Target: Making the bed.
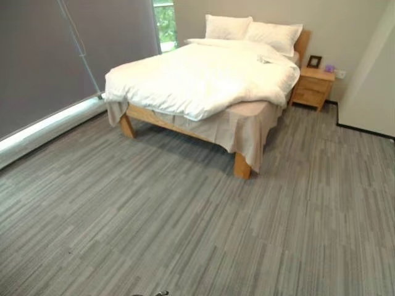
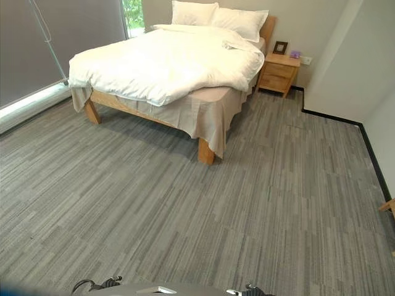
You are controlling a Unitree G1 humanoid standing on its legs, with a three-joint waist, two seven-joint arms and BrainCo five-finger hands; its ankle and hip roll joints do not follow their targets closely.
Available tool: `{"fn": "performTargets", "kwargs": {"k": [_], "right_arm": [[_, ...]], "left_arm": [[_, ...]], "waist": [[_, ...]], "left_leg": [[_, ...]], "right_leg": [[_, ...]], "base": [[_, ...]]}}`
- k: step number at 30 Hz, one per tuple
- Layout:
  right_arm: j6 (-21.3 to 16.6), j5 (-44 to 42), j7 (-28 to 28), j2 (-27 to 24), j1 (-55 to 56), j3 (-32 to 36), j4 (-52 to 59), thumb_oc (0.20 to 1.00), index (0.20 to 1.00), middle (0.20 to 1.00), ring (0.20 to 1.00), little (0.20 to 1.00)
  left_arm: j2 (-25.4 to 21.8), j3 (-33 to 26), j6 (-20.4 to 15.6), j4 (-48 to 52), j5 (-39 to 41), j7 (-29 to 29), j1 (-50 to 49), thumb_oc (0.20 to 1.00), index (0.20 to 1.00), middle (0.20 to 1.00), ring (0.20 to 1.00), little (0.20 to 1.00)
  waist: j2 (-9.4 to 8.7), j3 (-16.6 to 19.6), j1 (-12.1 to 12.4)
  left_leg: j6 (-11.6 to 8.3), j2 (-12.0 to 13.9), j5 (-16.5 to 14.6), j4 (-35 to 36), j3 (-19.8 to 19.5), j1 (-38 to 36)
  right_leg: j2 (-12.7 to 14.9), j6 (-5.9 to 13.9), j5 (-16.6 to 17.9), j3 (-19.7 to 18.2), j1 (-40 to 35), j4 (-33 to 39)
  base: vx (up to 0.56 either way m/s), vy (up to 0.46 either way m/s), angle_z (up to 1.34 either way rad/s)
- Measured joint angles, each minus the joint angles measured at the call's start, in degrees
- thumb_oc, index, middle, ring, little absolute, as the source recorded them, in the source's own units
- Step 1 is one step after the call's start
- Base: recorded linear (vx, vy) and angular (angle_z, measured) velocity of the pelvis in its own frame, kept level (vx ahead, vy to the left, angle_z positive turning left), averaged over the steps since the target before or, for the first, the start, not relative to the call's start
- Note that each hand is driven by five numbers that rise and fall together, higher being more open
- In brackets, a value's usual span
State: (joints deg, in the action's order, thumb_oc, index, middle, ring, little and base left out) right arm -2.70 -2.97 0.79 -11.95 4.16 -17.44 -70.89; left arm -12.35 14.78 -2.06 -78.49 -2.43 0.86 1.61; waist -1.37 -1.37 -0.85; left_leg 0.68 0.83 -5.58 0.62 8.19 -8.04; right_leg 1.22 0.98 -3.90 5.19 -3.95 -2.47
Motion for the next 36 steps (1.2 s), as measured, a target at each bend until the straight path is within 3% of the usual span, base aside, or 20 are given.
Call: {"fn": "performTargets", "kwargs": {"k": [1, 6, 9, 15, 16, 18, 29, 36], "right_arm": [[2.82, 5.3, -0.51, -0.44, -1.82, -3.9, 1.39, 1.0, 1.0, 1.0, 1.0, 1.0], [1.5, -11.65, 2.1, -0.71, -2.92, 3.25, 10.81, 1.0, 1.0, 1.0, 1.0, 1.0], [0.32, -15.52, 4.04, -1.92, -3.96, 4.41, 20.7, 1.0, 1.0, 1.0, 1.0, 1.0], [-0.38, -17.35, 6.31, -5.43, -7.12, 5.64, 31.93, 1.0, 1.0, 1.0, 1.0, 1.0], [-0.18, -17.33, 6.83, -7.1, -6.75, 5.66, 39.79, 1.0, 1.0, 1.0, 1.0, 1.0], [-2.05, -17.26, 7.72, -7.27, -9.01, 5.79, 40.14, 1.0, 1.0, 1.0, 1.0, 1.0], [-1.71, -17.94, 8.73, -2.82, -4.81, 5.63, 43.19, 1.0, 1.0, 1.0, 1.0, 1.0], [-1.83, -20.23, 7.85, -2.81, -3.93, 5.68, 43.22, 1.0, 1.0, 1.0, 1.0, 1.0]], "left_arm": [[-0.88, 1.62, 1.52, -0.52, 0.04, -1.63, 1.97, 1.0, 1.0, 1.0, 1.0, 1.0], [-0.88, -1.66, 0.41, 10.27, 10.35, 1.26, 3.03, 1.0, 1.0, 1.0, 1.0, 1.0], [-1.32, -1.42, -0.17, 20.85, 13.37, 2.0, 4.86, 1.0, 1.0, 1.0, 1.0, 1.0], [-3.35, -1.82, -0.71, 28.73, 15.85, 3.97, 10.04, 1.0, 1.0, 1.0, 1.0, 1.0], [-4.93, -1.95, -0.48, 34.58, 17.57, 4.77, 10.08, 1.0, 1.0, 1.0, 1.0, 1.0], [-5.37, -2.48, -1.7, 34.96, 18.0, 5.59, 12.19, 1.0, 1.0, 1.0, 1.0, 1.0], [-5.22, -4.2, -1.51, 40.39, 20.32, 6.26, 5.6, 1.0, 1.0, 1.0, 1.0, 1.0], [-5.48, -7.48, -1.49, 42.2, 20.56, 7.13, 3.67, 1.0, 1.0, 1.0, 1.0, 1.0]], "waist": [[-2.28, -2.81, -0.29], [-2.49, -2.09, -0.24], [-2.54, -1.68, -0.34], [-2.21, -1.13, -0.55], [-2.12, -1.32, -0.6], [-2.25, -1.0, -0.59], [-1.33, -2.03, -0.44], [-1.93, -4.12, -0.3]], "left_leg": [[1.23, -2.2, 1.66, 1.46, 0.59, 0.48], [1.62, -2.73, 1.91, 1.42, 0.49, 0.88], [1.94, -3.04, 2.12, 1.44, 0.49, 0.9], [2.59, -3.48, 2.89, 2.42, 0.62, 0.92], [2.83, -3.61, 3.06, 2.51, 0.69, 1.07], [2.83, -3.65, 3.1, 2.66, 0.72, 0.78], [2.71, -3.6, 3.53, 4.04, 1.96, 0.72], [2.72, -3.68, 3.54, 4.59, 3.93, 0.65]], "right_leg": [[1.95, 1.62, 6.24, -1.81, -2.21, 8.03], [2.21, 1.81, 6.6, -1.72, -1.84, 8.02], [2.54, 2.06, 6.82, -1.76, -1.84, 8.03], [3.2, 2.71, 7.32, -1.96, -1.38, 8.04], [3.32, 2.79, 7.43, -2.08, -1.18, 8.06], [3.34, 2.8, 7.44, -2.11, -1.39, 8.08], [3.06, 2.7, 7.67, -3.52, -0.2, 8.34], [3.0, 2.96, 8.24, -5.55, 0.83, 8.23]], "base": [[0.0, 0.001, -0.13], [0.0, 0.0, -0.02], [0.0, 0.0, 0.0], [0.0, 0.0, 0.0], [0.0, 0.0, 0.0], [0.0, 0.0, 0.0], [0.01, 0.003, -0.06], [0.0, 0.025, -0.15]]}}
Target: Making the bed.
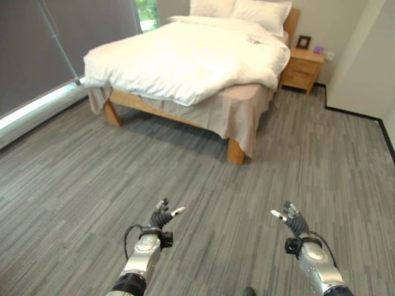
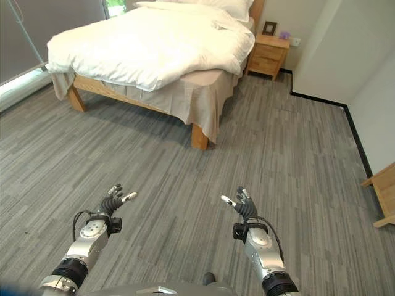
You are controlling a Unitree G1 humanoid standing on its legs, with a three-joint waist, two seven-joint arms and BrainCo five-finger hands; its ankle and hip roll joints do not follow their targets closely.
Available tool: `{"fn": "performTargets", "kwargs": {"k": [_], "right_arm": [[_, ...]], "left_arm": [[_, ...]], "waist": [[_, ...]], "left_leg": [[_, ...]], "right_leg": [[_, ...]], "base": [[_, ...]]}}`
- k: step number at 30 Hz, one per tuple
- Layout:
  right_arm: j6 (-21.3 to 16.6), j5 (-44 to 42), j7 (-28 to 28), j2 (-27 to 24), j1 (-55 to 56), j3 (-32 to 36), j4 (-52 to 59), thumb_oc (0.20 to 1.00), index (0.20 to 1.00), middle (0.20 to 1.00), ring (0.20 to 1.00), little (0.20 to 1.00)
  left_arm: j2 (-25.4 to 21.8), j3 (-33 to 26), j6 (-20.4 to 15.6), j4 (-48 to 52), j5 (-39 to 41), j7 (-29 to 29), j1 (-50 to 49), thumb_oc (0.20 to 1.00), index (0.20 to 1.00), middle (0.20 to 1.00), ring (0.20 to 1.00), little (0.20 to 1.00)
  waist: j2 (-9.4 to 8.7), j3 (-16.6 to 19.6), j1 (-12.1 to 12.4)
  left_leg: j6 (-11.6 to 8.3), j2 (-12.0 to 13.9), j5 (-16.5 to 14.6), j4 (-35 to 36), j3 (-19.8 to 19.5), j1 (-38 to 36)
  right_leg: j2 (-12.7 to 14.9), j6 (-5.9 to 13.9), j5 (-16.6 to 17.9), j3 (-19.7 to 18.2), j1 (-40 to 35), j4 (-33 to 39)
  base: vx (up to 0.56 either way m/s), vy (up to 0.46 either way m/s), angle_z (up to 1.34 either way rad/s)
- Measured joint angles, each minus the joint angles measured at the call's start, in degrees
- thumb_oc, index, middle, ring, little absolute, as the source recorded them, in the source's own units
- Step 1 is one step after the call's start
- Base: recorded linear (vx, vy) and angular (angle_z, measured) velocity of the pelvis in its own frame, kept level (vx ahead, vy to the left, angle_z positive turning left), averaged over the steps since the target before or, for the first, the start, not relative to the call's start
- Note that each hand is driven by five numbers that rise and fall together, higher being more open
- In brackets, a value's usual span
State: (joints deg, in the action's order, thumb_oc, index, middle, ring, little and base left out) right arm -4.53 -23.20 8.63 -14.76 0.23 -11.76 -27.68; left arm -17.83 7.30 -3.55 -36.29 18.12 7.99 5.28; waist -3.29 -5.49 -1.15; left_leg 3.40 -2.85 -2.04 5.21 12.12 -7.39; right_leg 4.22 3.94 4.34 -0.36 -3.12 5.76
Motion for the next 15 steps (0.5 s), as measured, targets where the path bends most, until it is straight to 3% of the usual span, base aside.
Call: {"fn": "performTargets", "kwargs": {"k": [3, 4, 7, 8, 10, 11, 12, 13, 15], "right_arm": [[-0.25, -0.5, -0.07, -0.04, -0.72, 0.15, -0.24, 1.0, 1.0, 1.0, 1.0, 1.0], [-1.0, -0.54, -0.11, -0.21, -2.47, 0.21, 0.19, 1.0, 1.0, 1.0, 1.0, 1.0], [-0.99, -0.54, -0.5, 0.15, -3.62, 0.06, 0.44, 1.0, 1.0, 1.0, 1.0, 1.0], [-1.32, -0.52, -0.51, 0.6, -3.11, 0.32, 0.06, 1.0, 1.0, 1.0, 1.0, 1.0], [-1.46, -0.51, -0.75, 0.35, -1.77, 1.2, 0.43, 1.0, 1.0, 1.0, 1.0, 1.0], [-1.36, -0.49, -1.12, 0.42, -0.86, 2.23, 0.37, 1.0, 1.0, 1.0, 1.0, 1.0], [-1.46, -0.5, -1.4, 1.38, 0.23, 3.15, 0.91, 1.0, 1.0, 1.0, 1.0, 1.0], [-1.84, -0.49, -1.61, 0.73, 0.85, 3.79, 1.83, 1.0, 1.0, 1.0, 1.0, 1.0], [-1.38, -0.59, -1.49, 1.52, 1.28, 3.62, 1.16, 1.0, 1.0, 1.0, 1.0, 1.0]], "left_arm": [[-0.16, -0.17, -0.15, 3.18, 2.02, 0.11, 0.29, 1.0, 1.0, 1.0, 1.0, 1.0], [-0.33, -0.19, -0.18, 4.96, 2.03, 0.26, 2.11, 1.0, 1.0, 1.0, 1.0, 1.0], [-0.68, -1.24, -0.16, 6.01, 2.03, 0.28, 3.21, 1.0, 1.0, 1.0, 1.0, 1.0], [-0.89, -1.41, -0.24, 6.22, 2.04, 0.29, 1.88, 1.0, 1.0, 1.0, 1.0, 1.0], [-0.53, -1.49, -0.24, 5.94, 2.04, 0.24, 0.61, 1.0, 1.0, 1.0, 1.0, 1.0], [-0.28, -1.45, -0.26, 6.02, 2.04, 0.24, 0.46, 1.0, 1.0, 1.0, 1.0, 1.0], [-0.92, -1.86, -0.29, 6.01, 2.08, 0.2, -0.29, 1.0, 1.0, 1.0, 1.0, 1.0], [-0.49, -2.41, -0.27, 5.98, 2.17, 0.19, -0.26, 1.0, 1.0, 1.0, 1.0, 1.0], [0.22, -3.72, -0.27, 5.8, 2.5, 0.36, -0.83, 1.0, 1.0, 1.0, 1.0, 1.0]], "waist": [[-0.08, -2.16, -0.06], [0.62, -5.24, -0.24], [0.5, -8.78, -0.05], [0.0, -9.8, 0.5], [1.33, -11.19, 0.9], [0.85, -11.25, 0.22], [-0.67, -11.13, -0.75], [1.14, -11.8, -1.37], [-0.02, -12.69, -1.12]], "left_leg": [[0.2, -0.12, -0.06, -1.33, 0.25, 1.31], [0.85, 0.84, -0.56, -5.03, 0.23, 5.44], [1.77, 2.22, -1.43, -7.84, 1.15, 7.4], [2.61, 1.75, -3.9, -10.91, 0.75, 7.46], [2.26, 2.06, -4.77, -11.22, 0.06, 7.48], [0.58, 1.23, -4.99, -8.98, -0.99, 6.91], [0.45, -2.07, -6.29, -11.01, -4.21, 7.72], [3.13, -1.08, -5.32, -11.86, -5.3, 7.34], [2.89, -2.26, -6.14, -12.47, -4.8, 6.04]], "right_leg": [[-0.2, -0.07, -0.16, -0.22, 2.57, -3.81], [-0.92, -0.07, -0.15, -0.2, 9.29, -12.61], [-1.19, 1.17, -0.1, 0.3, 17.02, -26.14], [-0.58, 1.98, 0.95, 1.18, 19.33, -32.28], [2.69, 1.91, 0.61, 5.28, 23.16, -36.87], [4.5, 1.68, 0.77, 6.89, 23.94, -33.95], [8.08, 2.82, 0.41, 5.65, 25.1, -24.67], [7.62, 2.65, 0.84, 4.39, 24.45, -18.43], [8.31, 1.92, 1.27, 1.92, 24.21, -12.37]], "base": [[-0.13, 0.065, -0.07], [-0.08, 0.06, -0.07], [0.07, 0.05, -0.12], [0.28, 0.01, -0.29], [0.38, -0.087, -0.01], [0.28, -0.088, 0.53], [0.39, -0.122, 0.58], [0.4, -0.126, 0.34], [0.38, -0.128, 0.07]]}}
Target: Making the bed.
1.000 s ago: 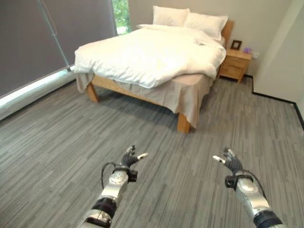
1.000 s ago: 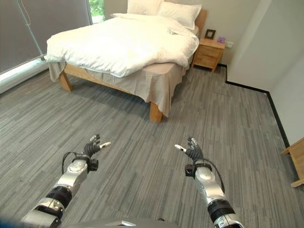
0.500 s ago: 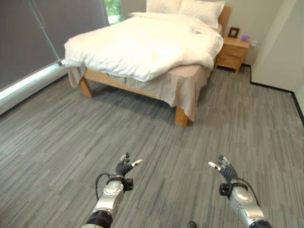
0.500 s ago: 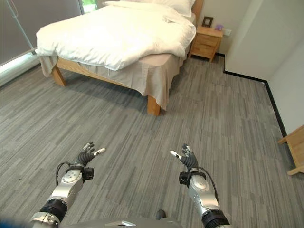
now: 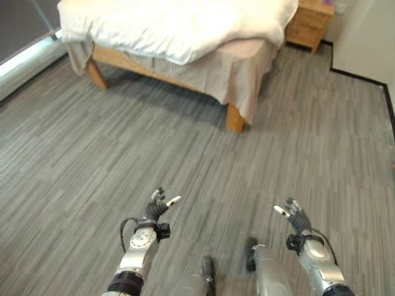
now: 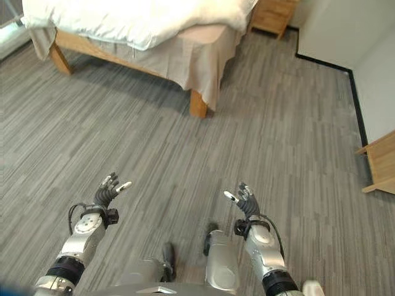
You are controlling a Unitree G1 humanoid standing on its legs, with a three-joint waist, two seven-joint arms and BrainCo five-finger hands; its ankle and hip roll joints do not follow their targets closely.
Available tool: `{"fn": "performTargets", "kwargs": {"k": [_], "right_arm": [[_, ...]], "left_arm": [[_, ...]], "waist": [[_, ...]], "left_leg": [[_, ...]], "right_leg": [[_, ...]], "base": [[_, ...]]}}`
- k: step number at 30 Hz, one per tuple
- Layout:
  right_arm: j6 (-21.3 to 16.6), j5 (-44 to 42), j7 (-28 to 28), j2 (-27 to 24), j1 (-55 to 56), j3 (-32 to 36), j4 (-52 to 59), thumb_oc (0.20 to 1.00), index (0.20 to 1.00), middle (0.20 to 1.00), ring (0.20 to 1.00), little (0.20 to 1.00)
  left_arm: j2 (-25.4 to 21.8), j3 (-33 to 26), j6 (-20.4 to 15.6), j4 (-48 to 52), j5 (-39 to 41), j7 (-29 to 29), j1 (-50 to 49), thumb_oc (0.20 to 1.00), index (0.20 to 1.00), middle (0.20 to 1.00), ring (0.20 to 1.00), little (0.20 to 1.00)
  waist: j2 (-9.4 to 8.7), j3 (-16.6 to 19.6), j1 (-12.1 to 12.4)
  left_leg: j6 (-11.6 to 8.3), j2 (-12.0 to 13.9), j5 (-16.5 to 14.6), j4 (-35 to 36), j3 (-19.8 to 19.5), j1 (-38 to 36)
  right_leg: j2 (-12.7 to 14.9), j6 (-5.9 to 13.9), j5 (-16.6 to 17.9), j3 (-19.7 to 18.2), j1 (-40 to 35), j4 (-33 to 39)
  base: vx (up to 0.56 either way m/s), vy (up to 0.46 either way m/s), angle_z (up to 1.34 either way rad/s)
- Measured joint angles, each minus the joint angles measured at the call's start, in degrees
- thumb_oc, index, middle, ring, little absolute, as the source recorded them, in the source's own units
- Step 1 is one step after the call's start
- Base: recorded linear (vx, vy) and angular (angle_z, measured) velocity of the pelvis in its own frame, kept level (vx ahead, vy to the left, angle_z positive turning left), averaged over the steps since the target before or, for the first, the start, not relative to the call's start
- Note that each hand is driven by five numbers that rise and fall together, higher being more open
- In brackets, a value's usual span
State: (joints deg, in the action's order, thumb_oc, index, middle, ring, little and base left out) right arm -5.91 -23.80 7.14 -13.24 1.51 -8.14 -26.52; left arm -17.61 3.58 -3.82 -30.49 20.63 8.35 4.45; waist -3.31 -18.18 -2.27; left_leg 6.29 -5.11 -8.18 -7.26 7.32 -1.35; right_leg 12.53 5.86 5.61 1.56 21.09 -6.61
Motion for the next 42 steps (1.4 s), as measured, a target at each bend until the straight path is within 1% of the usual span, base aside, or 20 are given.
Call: {"fn": "performTargets", "kwargs": {"k": [2, 6, 8, 9, 10, 11, 14, 15, 16, 18, 21, 24, 29, 31, 32, 34, 36, 38, 40, 42], "right_arm": [[-0.34, -1.45, 0.39, 0.34, 0.86, 0.01, 0.38, 1.0, 1.0, 1.0, 1.0, 1.0], [-0.16, -1.46, 0.12, -0.39, 0.38, 0.88, 0.81, 1.0, 1.0, 1.0, 1.0, 1.0], [-0.49, -1.46, -0.12, -0.51, -0.14, 0.92, 0.67, 1.0, 1.0, 1.0, 1.0, 1.0], [-0.46, -1.47, -0.12, -0.69, -1.16, 0.94, 0.44, 1.0, 1.0, 1.0, 1.0, 1.0], [-1.22, -1.83, -0.27, -1.27, -2.11, 1.27, 0.48, 1.0, 1.0, 1.0, 1.0, 1.0], [-1.11, -2.24, -0.29, -1.6, -2.13, 2.11, 0.53, 1.0, 1.0, 1.0, 1.0, 1.0], [-1.63, -3.38, -0.19, -2.6, -2.35, 2.38, -1.29, 1.0, 1.0, 1.0, 1.0, 1.0], [-1.02, -3.41, 0.0, -2.46, -3.02, 3.38, -1.71, 1.0, 1.0, 1.0, 1.0, 1.0], [-0.87, -3.53, 0.0, -2.26, -3.72, 3.6, -1.75, 1.0, 1.0, 1.0, 1.0, 1.0], [-0.89, -3.69, -0.2, -2.58, -4.47, 3.24, 0.51, 1.0, 1.0, 1.0, 1.0, 1.0], [-0.57, -3.66, -0.52, -3.66, -4.58, 2.47, 0.83, 1.0, 1.0, 1.0, 1.0, 1.0], [-0.41, -3.14, -1.27, -5.01, -3.74, 2.09, -1.11, 1.0, 1.0, 1.0, 1.0, 1.0], [0.43, -3.04, -2.79, -4.57, -1.67, 1.84, -0.86, 1.0, 1.0, 1.0, 1.0, 1.0], [0.51, -3.01, -2.83, -4.38, -1.36, 1.01, -0.77, 1.0, 1.0, 1.0, 1.0, 1.0], [0.76, -3.03, -2.8, -3.9, -1.81, 0.38, -0.78, 1.0, 1.0, 1.0, 1.0, 1.0], [0.52, -3.23, -3.14, -2.02, -1.87, 0.19, 0.71, 1.0, 1.0, 1.0, 1.0, 1.0], [0.58, -3.12, -4.24, -2.14, -1.62, 0.63, 2.37, 1.0, 1.0, 1.0, 1.0, 1.0], [0.79, -3.07, -5.11, -1.81, -1.89, 0.26, 3.24, 1.0, 1.0, 1.0, 1.0, 1.0], [0.72, -3.07, -5.22, -1.73, -2.39, 0.07, 3.25, 1.0, 1.0, 1.0, 1.0, 1.0], [1.1, -3.03, -5.28, -2.12, -1.97, 0.04, 3.73, 1.0, 1.0, 1.0, 1.0, 1.0]], "left_arm": [[-0.42, 0.88, -0.78, -0.8, 1.32, -0.04, 1.88, 1.0, 1.0, 1.0, 1.0, 1.0], [0.27, 3.01, -1.14, -0.02, 1.72, -1.14, 1.16, 1.0, 1.0, 1.0, 1.0, 1.0], [-0.05, 3.52, -1.2, -0.02, 1.77, -1.46, -0.39, 1.0, 1.0, 1.0, 1.0, 1.0], [0.16, 3.49, -1.08, -1.16, 1.88, -1.77, -0.31, 1.0, 1.0, 1.0, 1.0, 1.0], [1.12, 4.94, -1.12, -1.96, 2.92, -2.64, 0.21, 1.0, 1.0, 1.0, 1.0, 1.0], [1.74, 4.88, -1.06, -2.12, 3.75, -3.13, 0.92, 1.0, 1.0, 1.0, 1.0, 1.0], [1.44, 6.7, -0.74, -1.45, 4.09, -6.13, 0.05, 1.0, 1.0, 1.0, 1.0, 1.0], [1.26, 6.81, -0.73, -0.55, 4.09, -6.74, 0.18, 1.0, 1.0, 1.0, 1.0, 1.0], [1.01, 6.92, -0.68, -0.33, 4.09, -7.09, -0.14, 1.0, 1.0, 1.0, 1.0, 1.0], [0.98, 6.77, -0.15, -0.71, 4.12, -8.45, -1.43, 1.0, 1.0, 1.0, 1.0, 1.0], [1.18, 6.95, -0.52, -0.82, 4.13, -9.97, -1.06, 1.0, 1.0, 1.0, 1.0, 1.0], [1.35, 7.14, -0.47, -0.71, 4.15, -11.99, -2.99, 1.0, 1.0, 1.0, 1.0, 1.0], [-0.37, 5.4, 0.69, 0.94, 6.24, -14.87, -9.51, 1.0, 1.0, 1.0, 1.0, 1.0], [-1.09, 5.13, 1.13, 1.03, 6.25, -15.61, -10.41, 1.0, 1.0, 1.0, 1.0, 1.0], [-1.2, 5.34, 1.76, 1.2, 6.32, -15.81, -10.22, 1.0, 1.0, 1.0, 1.0, 1.0], [-2.43, 6.72, 1.93, 1.67, 7.5, -16.47, -9.05, 1.0, 1.0, 1.0, 1.0, 1.0], [-2.36, 7.99, 1.97, 1.01, 8.37, -17.12, -6.15, 1.0, 1.0, 1.0, 1.0, 1.0], [-2.74, 8.63, 1.48, 1.17, 8.41, -17.92, -3.55, 1.0, 1.0, 1.0, 1.0, 1.0], [-2.76, 8.33, 1.4, 1.16, 8.35, -17.77, -3.02, 1.0, 1.0, 1.0, 1.0, 1.0], [-3.01, 7.58, 1.4, 1.53, 8.41, -17.78, -3.63, 1.0, 1.0, 1.0, 1.0, 1.0]], "waist": [[0.93, 0.38, -2.45], [0.82, 3.66, -3.51], [0.61, 5.98, -3.7], [1.15, 6.12, -4.03], [1.15, 6.2, -4.32], [1.23, 6.27, -3.64], [-0.29, 6.86, -1.49], [-1.01, 6.53, -0.5], [-1.98, 6.15, -0.13], [-1.24, 5.85, -0.58], [0.26, 5.29, 1.42], [2.63, 5.52, 3.69], [1.91, 6.39, 5.6], [0.74, 7.37, 5.66], [0.85, 7.53, 6.35], [-0.5, 8.15, 7.17], [0.89, 7.03, 5.47], [2.57, 6.28, 4.04], [3.91, 6.21, 3.37], [4.79, 5.83, 3.2]], "left_leg": [[-0.01, 0.04, -0.92, -1.15, -3.7, 1.52], [-3.06, 1.05, -3.4, -0.47, -8.27, -0.71], [-4.8, 2.31, -4.16, -0.24, -9.19, -2.01], [-6.26, 3.74, -6.1, -5.01, -9.48, -1.39], [-8.25, 5.65, -5.81, -22.66, -9.11, 6.42], [-5.53, 8.55, -1.53, -34.71, -4.55, 12.72], [-2.83, 12.28, 12.87, -51.53, -5.82, 21.88], [-3.69, 13.33, 10.36, -52.32, -4.21, 23.98], [-4.25, 14.03, 8.96, -50.52, -2.09, 24.35], [-6.91, 13.04, 7.06, -36.96, 1.43, 24.92], [-7.12, 8.8, 7.31, -15.68, 1.23, 23.77], [-6.0, 1.61, 8.7, 5.31, -7.94, 21.06], [-4.51, 1.31, 9.29, 1.13, -1.13, 17.1], [-1.8, 0.53, 12.11, 2.22, -1.15, 15.03], [-0.39, 2.12, 14.49, 4.23, -0.12, 11.64], [1.37, 1.18, 12.04, 5.8, 1.6, 7.06], [2.18, 0.77, 11.62, 7.97, -1.56, 3.39], [1.23, 0.32, 11.1, 9.15, -3.41, -0.57], [0.4, 0.25, 9.26, 8.41, -4.15, -1.06], [0.53, 0.15, 7.3, 7.21, -6.07, -2.03]], "right_leg": [[-1.8, 0.12, -0.08, -5.1, -1.63, 9.96], [-2.94, -3.8, 2.19, 3.01, -3.28, 0.97], [-5.0, -5.14, 2.67, 2.89, -5.92, 0.22], [-5.87, -3.97, 2.42, 4.29, -7.72, -0.33], [-7.87, -7.82, -2.39, 5.31, -8.56, -2.41], [-8.98, -8.56, -3.93, 6.09, -9.18, -3.59], [-12.55, -12.6, -8.36, 5.98, -13.23, -3.17], [-12.84, -12.86, -8.3, 5.22, -13.7, -2.94], [-12.76, -11.26, -6.83, 4.74, -14.49, -2.91], [-13.65, -12.04, -8.68, 4.26, -20.14, 1.64], [-14.89, -10.91, -8.44, 3.43, -24.51, 4.21], [-17.4, -10.76, -9.05, 1.16, -31.45, 10.58], [-17.68, -10.79, -15.27, -5.59, -39.47, 11.41], [-17.04, -10.08, -16.87, -6.76, -39.27, 7.79], [-17.44, -7.33, -19.25, -6.03, -34.72, -4.35], [-15.67, -1.83, -17.73, -2.29, -28.39, -22.7], [-12.83, -1.85, -15.55, 4.53, -20.41, -38.2], [-8.2, -3.06, -17.03, 9.11, -12.73, -39.19], [-5.23, -3.24, -16.88, 8.71, -8.99, -35.79], [-5.03, -4.07, -14.51, 2.22, -7.78, -24.57]], "base": [[0.39, -0.179, 0.7], [0.43, -0.277, 0.6], [0.36, -0.355, 0.32], [0.41, -0.562, 0.49], [0.41, -0.562, 0.42], [0.33, -0.464, 0.16], [0.32, -0.291, -0.15], [0.28, -0.091, -0.3], [0.42, -0.033, -0.47], [0.46, -0.024, -0.14], [0.56, 0.002, -0.26], [0.51, -0.029, -0.33], [0.51, 0.043, -0.62], [0.34, 0.06, -0.76], [0.28, 0.077, -0.88], [0.35, 0.158, -0.66], [0.2, 0.077, 0.44], [0.27, -0.02, 0.78], [0.39, -0.096, 0.66], [0.27, -0.123, 0.64]]}}
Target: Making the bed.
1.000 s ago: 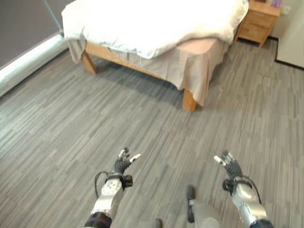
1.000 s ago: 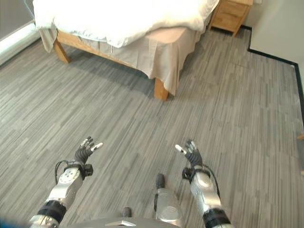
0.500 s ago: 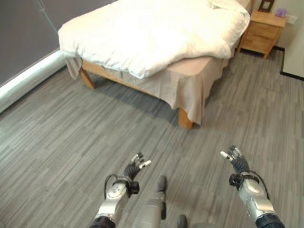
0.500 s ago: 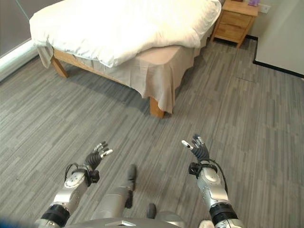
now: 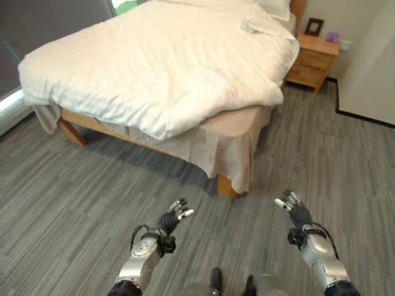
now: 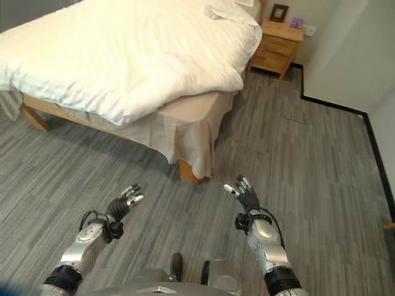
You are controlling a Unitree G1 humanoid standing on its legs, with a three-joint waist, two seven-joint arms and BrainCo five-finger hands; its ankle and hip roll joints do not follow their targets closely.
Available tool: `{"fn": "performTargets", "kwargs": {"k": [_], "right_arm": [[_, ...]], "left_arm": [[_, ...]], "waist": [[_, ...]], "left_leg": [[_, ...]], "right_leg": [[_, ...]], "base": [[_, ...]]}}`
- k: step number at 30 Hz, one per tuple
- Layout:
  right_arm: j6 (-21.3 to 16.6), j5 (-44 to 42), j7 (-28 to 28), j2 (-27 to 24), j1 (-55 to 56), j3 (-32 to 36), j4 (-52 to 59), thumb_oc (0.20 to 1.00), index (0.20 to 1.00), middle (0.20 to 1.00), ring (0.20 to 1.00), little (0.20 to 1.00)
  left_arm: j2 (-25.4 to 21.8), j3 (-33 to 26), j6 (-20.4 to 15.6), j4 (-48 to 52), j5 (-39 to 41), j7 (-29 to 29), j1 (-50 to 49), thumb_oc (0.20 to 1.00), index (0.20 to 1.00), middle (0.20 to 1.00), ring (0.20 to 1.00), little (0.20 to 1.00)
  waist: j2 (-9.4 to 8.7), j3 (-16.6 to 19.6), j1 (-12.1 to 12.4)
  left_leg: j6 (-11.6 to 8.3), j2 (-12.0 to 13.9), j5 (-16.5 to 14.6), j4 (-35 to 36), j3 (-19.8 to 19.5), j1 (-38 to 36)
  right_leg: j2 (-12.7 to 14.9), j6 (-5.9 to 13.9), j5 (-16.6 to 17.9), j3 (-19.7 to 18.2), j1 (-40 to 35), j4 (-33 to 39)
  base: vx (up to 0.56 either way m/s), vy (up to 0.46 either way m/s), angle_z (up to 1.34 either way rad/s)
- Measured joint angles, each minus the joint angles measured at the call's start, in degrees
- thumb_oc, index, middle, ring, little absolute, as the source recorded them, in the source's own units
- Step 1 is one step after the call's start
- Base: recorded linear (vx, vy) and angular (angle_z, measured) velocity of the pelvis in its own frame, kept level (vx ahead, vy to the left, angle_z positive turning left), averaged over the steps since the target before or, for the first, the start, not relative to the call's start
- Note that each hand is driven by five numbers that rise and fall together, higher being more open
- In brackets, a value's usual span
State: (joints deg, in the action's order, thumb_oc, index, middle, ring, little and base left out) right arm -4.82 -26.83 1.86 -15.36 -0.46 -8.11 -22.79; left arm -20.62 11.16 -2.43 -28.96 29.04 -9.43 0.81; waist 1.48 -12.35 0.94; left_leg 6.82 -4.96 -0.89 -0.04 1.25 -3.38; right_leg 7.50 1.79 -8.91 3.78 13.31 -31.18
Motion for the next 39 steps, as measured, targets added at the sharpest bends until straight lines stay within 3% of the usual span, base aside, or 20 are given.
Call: {"fn": "performTargets", "kwargs": {"k": [1, 2, 6, 8, 11, 12, 14, 16, 17, 18, 19, 21, 24, 25, 26, 27, 29, 31, 34, 39], "right_arm": [[0.4, 0.0, 0.01, 0.0, -0.04, -0.01, -0.09, 1.0, 1.0, 1.0, 1.0, 1.0], [0.67, -0.03, 0.0, -0.02, 0.53, 0.07, -0.6, 1.0, 1.0, 1.0, 1.0, 1.0], [0.82, -0.04, 0.05, 0.07, 1.02, 1.08, -0.64, 1.0, 1.0, 1.0, 1.0, 1.0], [0.8, -0.02, -0.04, -0.34, 3.09, 1.82, 0.37, 1.0, 1.0, 1.0, 1.0, 1.0], [0.78, 0.02, 0.08, -0.34, 3.76, 3.39, 0.78, 1.0, 1.0, 1.0, 1.0, 1.0], [0.89, 0.04, 0.02, -1.0, 3.12, 3.44, 0.82, 1.0, 1.0, 1.0, 1.0, 1.0], [1.01, 0.23, 0.14, -2.34, -0.41, 3.8, 1.88, 1.0, 1.0, 1.0, 1.0, 1.0], [0.72, 0.9, 0.17, -3.89, -2.43, 4.64, 2.35, 1.0, 1.0, 1.0, 1.0, 1.0], [0.33, 1.28, 0.59, -6.21, -4.59, 5.69, 2.96, 1.0, 1.0, 1.0, 1.0, 1.0], [0.32, 1.33, 0.62, -7.66, -5.1, 6.31, 3.11, 1.0, 1.0, 1.0, 1.0, 1.0], [0.38, 1.56, 1.02, -11.71, -6.46, 6.47, 3.12, 1.0, 1.0, 1.0, 1.0, 1.0], [0.25, 1.62, 1.65, -14.31, -9.46, 7.36, 3.5, 1.0, 1.0, 1.0, 1.0, 1.0], [0.38, 2.14, 1.47, -23.38, -12.34, 6.4, 3.57, 1.0, 1.0, 1.0, 1.0, 1.0], [0.73, 2.24, 1.16, -26.36, -15.92, 5.42, 1.16, 1.0, 1.0, 1.0, 1.0, 1.0], [0.79, 2.4, 1.05, -27.98, -18.56, 4.77, -0.72, 1.0, 1.0, 1.0, 1.0, 1.0], [1.13, 3.58, 0.74, -31.29, -20.89, 2.76, -1.73, 1.0, 1.0, 1.0, 1.0, 1.0], [1.92, 6.65, 0.14, -35.44, -26.16, -0.59, -3.03, 1.0, 1.0, 1.0, 1.0, 1.0], [2.23, 6.58, 0.22, -35.6, -36.13, -6.56, -12.56, 1.0, 1.0, 1.0, 1.0, 1.0], [2.5, 6.21, 0.09, -35.65, -43.56, -8.92, -16.19, 1.0, 1.0, 1.0, 1.0, 1.0], [2.92, 6.56, 0.33, -34.56, -49.67, -13.52, -15.0, 1.0, 1.0, 1.0, 1.0, 1.0]], "left_arm": [[-0.44, -0.03, 0.15, -0.1, -0.01, 0.02, -0.49, 1.0, 1.0, 1.0, 1.0, 1.0], [-0.86, -0.39, 0.22, -0.91, -0.04, 0.03, -1.78, 1.0, 1.0, 1.0, 1.0, 1.0], [-0.83, -0.31, 0.45, -3.0, -0.09, -0.01, -2.26, 1.0, 1.0, 1.0, 1.0, 1.0], [-0.05, 0.04, 0.37, -3.32, -0.08, -0.28, -2.41, 1.0, 1.0, 1.0, 1.0, 1.0], [-0.52, -0.02, 0.39, -3.05, -0.06, -0.58, -3.81, 1.0, 1.0, 1.0, 1.0, 1.0], [-0.48, -0.57, 0.39, -2.98, -0.06, -0.62, -4.08, 1.0, 1.0, 1.0, 1.0, 1.0], [-0.37, -1.32, 0.39, -2.67, -0.02, -0.54, -5.24, 1.0, 1.0, 1.0, 1.0, 1.0], [-0.27, -0.98, 0.39, -2.3, 0.03, -0.56, -4.82, 1.0, 1.0, 1.0, 1.0, 1.0], [0.28, -0.14, 0.45, -2.11, 0.05, -0.93, -4.24, 1.0, 1.0, 1.0, 1.0, 1.0], [0.31, 0.48, 0.42, -2.12, 0.05, -1.13, -3.49, 1.0, 1.0, 1.0, 1.0, 1.0], [-0.28, 1.58, 0.56, -0.87, 0.08, -2.28, -3.74, 1.0, 1.0, 1.0, 1.0, 1.0], [-2.22, 1.89, 0.69, 2.4, 0.11, -3.25, -5.21, 1.0, 1.0, 1.0, 1.0, 1.0], [-3.21, 3.95, 2.18, 3.78, 0.11, -5.79, -5.83, 1.0, 1.0, 1.0, 1.0, 1.0], [-3.17, 4.99, 2.44, 3.75, 0.1, -6.71, -6.29, 1.0, 1.0, 1.0, 1.0, 1.0], [-1.67, 5.75, 2.65, 3.35, 0.07, -7.04, -6.51, 1.0, 1.0, 1.0, 1.0, 1.0], [-1.17, 6.73, 2.36, 4.04, 0.12, -7.31, -7.25, 1.0, 1.0, 1.0, 1.0, 1.0], [-1.6, 10.63, 3.19, 3.87, 0.09, -8.34, -7.84, 1.0, 1.0, 1.0, 1.0, 1.0], [-2.38, 13.52, 3.16, 3.49, 0.08, -8.92, -6.62, 1.0, 1.0, 1.0, 1.0, 1.0], [-3.01, 13.11, 2.68, 3.27, 0.06, -9.28, -4.51, 1.0, 1.0, 1.0, 1.0, 1.0], [-3.08, 11.61, 2.62, 3.25, 0.07, -8.78, -4.67, 1.0, 1.0, 1.0, 1.0, 1.0]], "waist": [[-0.05, -0.1, 0.11], [-0.09, -0.09, 0.38], [-1.38, -0.16, -0.85], [-2.29, 0.56, -2.64], [-5.08, 2.16, -3.06], [-5.47, 2.66, -2.11], [-4.03, 3.08, -2.22], [-4.65, 3.22, -2.37], [-4.74, 3.15, -2.66], [-5.02, 3.02, -2.82], [-5.58, 2.68, -1.77], [-8.16, 1.82, -1.45], [-8.89, 1.75, -2.36], [-8.47, 1.39, -2.03], [-5.51, 0.92, -1.35], [-4.17, 1.28, -0.96], [-2.56, 1.5, 0.19], [-2.8, 1.58, -1.18], [-5.87, 2.01, -0.85], [-5.8, 2.17, -0.79]], "left_leg": [[0.17, -0.15, -0.15, 0.04, 0.07, -0.51], [-2.34, -0.23, -2.45, -0.27, -2.27, -1.85], [-1.74, -0.81, -4.0, -0.28, -5.62, -3.82], [-1.92, -0.72, -6.2, -1.6, -9.6, -4.45], [-5.36, 0.92, -8.5, -1.05, -14.8, -7.7], [-6.87, 2.27, -9.64, -0.72, -15.02, -8.86], [-8.45, 7.36, -10.64, -3.35, -14.62, -8.65], [-8.91, 8.61, -11.17, -10.02, -14.56, -5.54], [-8.67, 9.42, -10.97, -19.89, -13.81, -0.3], [-7.87, 9.82, -10.58, -26.5, -11.65, 2.71], [-4.4, 11.31, -4.2, -36.78, -7.19, 9.79], [-4.35, 13.67, -3.23, -41.43, -2.06, 14.29], [-6.22, 14.77, -3.88, -26.78, 7.91, 14.56], [-6.22, 11.6, -3.82, -17.96, 8.28, 13.16], [-6.56, 12.0, -3.55, -13.05, 7.8, 12.34], [-8.53, 12.32, -2.68, -8.76, 7.35, 11.71], [-8.35, 11.59, -0.43, -5.23, 5.77, 9.08], [-7.72, 9.9, 0.04, -3.7, 4.04, 7.06], [-6.55, 9.04, 1.6, 2.7, 4.61, 5.01], [-7.28, 8.77, 3.41, 5.59, 4.52, 3.14]], "right_leg": [[0.72, -0.03, 1.15, -0.66, 0.69, 0.7], [-0.2, 0.64, 2.6, -7.24, 0.75, 7.76], [0.8, 1.13, 11.09, -16.31, -1.12, 28.47], [3.3, 0.3, 15.56, -16.02, -3.8, 35.89], [3.25, -0.5, 19.34, -14.49, -8.1, 34.42], [2.4, 3.58, 16.11, -11.67, -8.59, 32.92], [-2.27, 4.3, 14.46, -10.07, -9.74, 31.54], [-3.95, 2.8, 13.67, -8.69, -9.73, 30.56], [-5.13, 0.23, 12.51, -6.38, -10.16, 29.92], [-5.49, -0.14, 12.22, -5.53, -10.81, 30.11], [-7.03, -4.96, 10.09, -3.88, -11.16, 28.84], [-6.86, -5.04, 10.26, -2.18, -12.04, 29.41], [-7.23, -2.92, 10.55, 1.27, -14.17, 33.33], [-6.48, 2.64, 8.42, 2.87, -14.26, 33.37], [-7.01, 0.93, 4.49, 6.48, -12.35, 28.15], [-6.21, -2.29, 3.85, 5.94, -10.0, 23.69], [-6.93, -2.34, 6.35, 7.15, -12.22, 27.13], [-8.38, -3.59, 7.86, 8.57, -14.6, 30.95], [-9.4, -5.2, 11.03, 8.79, -14.83, 35.34], [-9.7, -5.31, 11.59, 8.06, -15.84, 36.75]], "base": [[0.45, -0.235, 0.47], [0.48, -0.282, 0.46], [0.33, -0.253, 0.54], [0.33, -0.316, 0.88], [0.26, -0.326, 0.81], [0.38, -0.52, 0.45], [0.23, -0.393, 0.13], [0.15, -0.443, 0.36], [0.12, -0.515, 0.49], [0.11, -0.476, 0.66], [0.12, -0.356, 0.42], [0.17, -0.217, 0.38], [0.16, -0.093, 0.68], [0.12, -0.058, 0.31], [0.12, -0.06, 0.02], [0.12, -0.028, -0.22], [0.12, 0.006, -0.13], [0.1, 0.027, 0.2], [0.08, 0.037, 0.04], [0.05, 0.051, -0.09]]}}
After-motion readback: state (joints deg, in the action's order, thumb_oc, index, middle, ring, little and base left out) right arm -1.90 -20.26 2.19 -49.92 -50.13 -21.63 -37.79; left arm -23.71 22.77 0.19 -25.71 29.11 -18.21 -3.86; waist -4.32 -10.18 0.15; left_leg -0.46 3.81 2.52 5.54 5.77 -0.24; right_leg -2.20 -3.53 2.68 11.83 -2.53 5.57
